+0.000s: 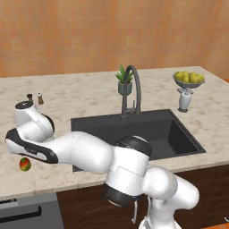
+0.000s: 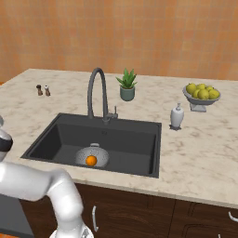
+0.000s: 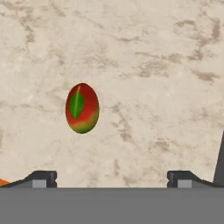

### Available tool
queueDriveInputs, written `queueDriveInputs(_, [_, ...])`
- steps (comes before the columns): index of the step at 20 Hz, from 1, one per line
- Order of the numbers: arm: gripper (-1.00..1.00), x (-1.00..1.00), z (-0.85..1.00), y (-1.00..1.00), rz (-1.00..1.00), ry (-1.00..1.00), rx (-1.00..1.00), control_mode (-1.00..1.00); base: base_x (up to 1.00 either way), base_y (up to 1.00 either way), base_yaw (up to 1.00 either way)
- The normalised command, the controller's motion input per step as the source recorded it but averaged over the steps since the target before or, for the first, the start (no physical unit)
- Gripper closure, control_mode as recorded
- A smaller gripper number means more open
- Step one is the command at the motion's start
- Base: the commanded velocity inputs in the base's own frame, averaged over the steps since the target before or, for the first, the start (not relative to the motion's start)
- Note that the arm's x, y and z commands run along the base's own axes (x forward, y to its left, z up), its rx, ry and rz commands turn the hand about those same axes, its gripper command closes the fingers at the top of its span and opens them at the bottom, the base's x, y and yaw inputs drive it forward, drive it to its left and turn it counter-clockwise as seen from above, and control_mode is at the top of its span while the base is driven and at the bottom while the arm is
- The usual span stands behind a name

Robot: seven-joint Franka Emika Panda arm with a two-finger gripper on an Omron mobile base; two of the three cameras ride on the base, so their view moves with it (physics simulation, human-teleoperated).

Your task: Put the colander in the sink, put the orange, mango in the colander, and turn on the sink faucet and pour water over the colander.

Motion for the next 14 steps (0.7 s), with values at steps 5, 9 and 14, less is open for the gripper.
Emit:
queueDriveInputs(5, [-1.0, 0.14, -0.14, 0.3, 0.0, 0.07, 0.0, -1.0, 0.0, 0.0, 0.0])
queueDriveInputs(9, [-1.0, 0.01, -0.23, 0.12, 0.0, 0.07, 0.0, -1.0, 0.0, 0.0, 0.0])
queueDriveInputs(14, [-1.0, 0.08, -0.47, 0.17, 0.0, 0.0, -0.01, -1.0, 0.0, 0.0, 0.0])
